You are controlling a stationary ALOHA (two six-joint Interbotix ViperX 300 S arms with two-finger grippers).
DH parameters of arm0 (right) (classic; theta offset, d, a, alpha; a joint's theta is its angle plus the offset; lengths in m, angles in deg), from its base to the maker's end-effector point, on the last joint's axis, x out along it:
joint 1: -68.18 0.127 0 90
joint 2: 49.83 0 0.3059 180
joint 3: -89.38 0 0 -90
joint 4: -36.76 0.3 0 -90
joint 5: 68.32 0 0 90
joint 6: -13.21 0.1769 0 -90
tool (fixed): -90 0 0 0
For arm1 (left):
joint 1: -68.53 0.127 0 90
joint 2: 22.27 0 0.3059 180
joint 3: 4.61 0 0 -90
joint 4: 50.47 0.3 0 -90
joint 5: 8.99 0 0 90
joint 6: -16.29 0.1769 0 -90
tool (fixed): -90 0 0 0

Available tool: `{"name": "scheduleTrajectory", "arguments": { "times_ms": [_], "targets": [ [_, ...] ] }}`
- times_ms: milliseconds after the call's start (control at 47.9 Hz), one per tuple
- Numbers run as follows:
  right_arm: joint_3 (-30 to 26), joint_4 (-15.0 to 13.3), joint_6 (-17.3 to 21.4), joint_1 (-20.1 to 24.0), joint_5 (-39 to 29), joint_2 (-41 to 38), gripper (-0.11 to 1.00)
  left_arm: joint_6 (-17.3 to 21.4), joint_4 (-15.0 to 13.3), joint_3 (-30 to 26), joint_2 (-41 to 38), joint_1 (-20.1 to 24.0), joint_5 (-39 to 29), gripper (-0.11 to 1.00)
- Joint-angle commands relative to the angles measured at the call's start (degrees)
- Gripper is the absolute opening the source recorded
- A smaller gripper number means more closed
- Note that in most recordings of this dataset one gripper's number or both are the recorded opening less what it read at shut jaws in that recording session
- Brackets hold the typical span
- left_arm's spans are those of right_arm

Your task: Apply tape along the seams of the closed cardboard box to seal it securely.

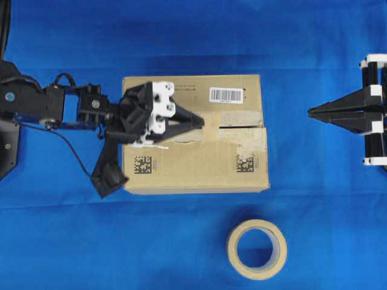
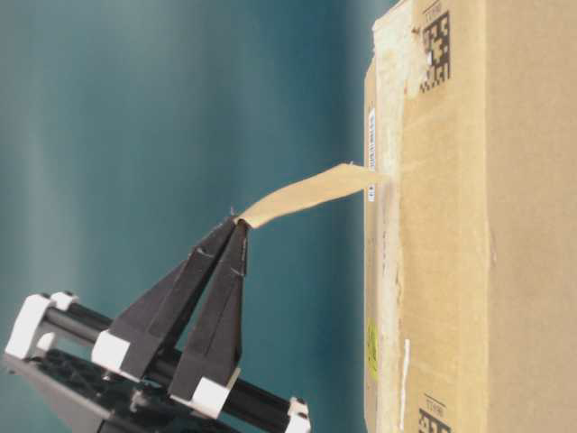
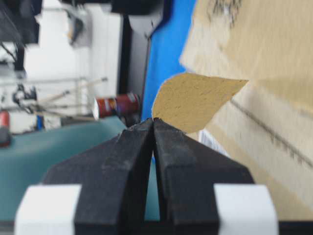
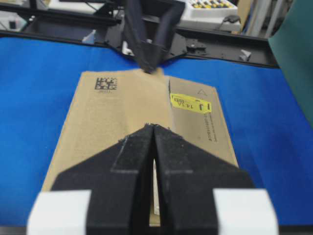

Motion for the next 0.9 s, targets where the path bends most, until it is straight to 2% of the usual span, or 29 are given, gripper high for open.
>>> {"name": "scheduleTrajectory", "arguments": {
  "times_ms": [0, 585, 877],
  "targets": [
    [-0.8, -0.1, -0.1, 0.1, 0.8, -0.3, 0.0, -0.2, 0.1, -0.7, 1.1, 0.4, 0.1, 0.01],
    [-0.7, -0.1, -0.1, -1.0, 1.7, -1.5, 0.0, -3.6, -0.1, -0.4, 1.1, 0.4, 0.3, 0.01],
    [-0.7, 0.2, 0.0, -1.2, 2.9, -2.5, 0.0, -3.9, -0.3, 1.5, 2.0, 0.4, -2.6, 0.01]
  ]
}}
